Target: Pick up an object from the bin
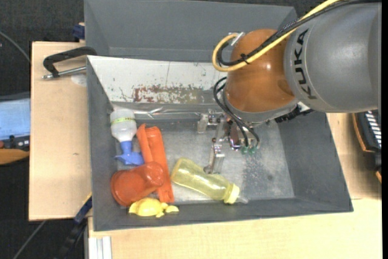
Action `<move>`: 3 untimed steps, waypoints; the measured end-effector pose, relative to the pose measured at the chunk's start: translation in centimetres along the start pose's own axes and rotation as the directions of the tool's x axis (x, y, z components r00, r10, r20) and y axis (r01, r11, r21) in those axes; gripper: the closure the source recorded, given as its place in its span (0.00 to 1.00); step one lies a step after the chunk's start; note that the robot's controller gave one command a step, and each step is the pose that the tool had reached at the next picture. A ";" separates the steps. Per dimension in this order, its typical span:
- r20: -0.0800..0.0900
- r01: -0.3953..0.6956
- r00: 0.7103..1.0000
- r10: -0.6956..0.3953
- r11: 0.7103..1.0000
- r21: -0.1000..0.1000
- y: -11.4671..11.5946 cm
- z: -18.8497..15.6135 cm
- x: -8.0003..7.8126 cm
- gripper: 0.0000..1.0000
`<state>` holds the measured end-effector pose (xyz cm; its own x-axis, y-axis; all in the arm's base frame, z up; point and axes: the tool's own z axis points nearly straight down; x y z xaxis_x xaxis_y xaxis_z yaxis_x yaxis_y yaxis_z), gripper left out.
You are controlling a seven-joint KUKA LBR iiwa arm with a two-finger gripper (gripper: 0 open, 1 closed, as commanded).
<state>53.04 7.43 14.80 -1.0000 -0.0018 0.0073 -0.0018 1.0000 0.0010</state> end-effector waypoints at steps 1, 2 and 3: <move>0.009 -0.001 1.000 0.001 1.000 -0.001 0.0 -0.5 -0.2 0.00; 0.010 0.026 1.000 -0.026 1.000 -0.001 1.7 4.4 0.6 0.00; -0.009 0.032 0.999 -0.032 0.999 -0.002 2.5 8.3 1.2 0.00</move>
Offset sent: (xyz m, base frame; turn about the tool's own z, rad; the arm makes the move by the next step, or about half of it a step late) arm -0.0149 0.0277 -0.0780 -0.0420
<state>51.76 9.93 6.50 -0.9993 -0.0339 0.0162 -0.0338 0.9994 0.0032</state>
